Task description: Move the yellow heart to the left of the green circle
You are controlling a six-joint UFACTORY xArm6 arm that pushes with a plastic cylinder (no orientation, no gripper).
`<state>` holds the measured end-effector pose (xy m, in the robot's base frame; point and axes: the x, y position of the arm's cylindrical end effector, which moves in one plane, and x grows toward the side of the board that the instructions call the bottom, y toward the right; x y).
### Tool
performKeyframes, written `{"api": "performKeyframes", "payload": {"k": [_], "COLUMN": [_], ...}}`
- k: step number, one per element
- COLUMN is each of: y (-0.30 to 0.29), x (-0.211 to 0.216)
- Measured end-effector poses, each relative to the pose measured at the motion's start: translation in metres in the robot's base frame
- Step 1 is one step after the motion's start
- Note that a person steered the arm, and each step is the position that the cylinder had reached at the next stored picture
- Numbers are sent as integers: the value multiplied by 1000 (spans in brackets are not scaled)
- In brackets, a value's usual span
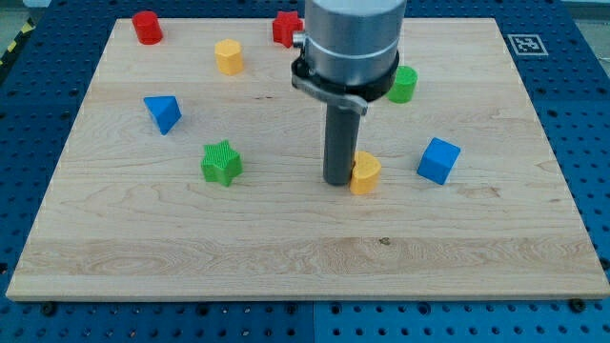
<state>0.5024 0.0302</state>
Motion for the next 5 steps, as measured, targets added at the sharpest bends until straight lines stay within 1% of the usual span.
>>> {"api": "performKeyframes", "payload": {"k": [1, 3, 4, 5], "y": [0, 31, 27, -20], "x": [7, 30, 30, 30]}}
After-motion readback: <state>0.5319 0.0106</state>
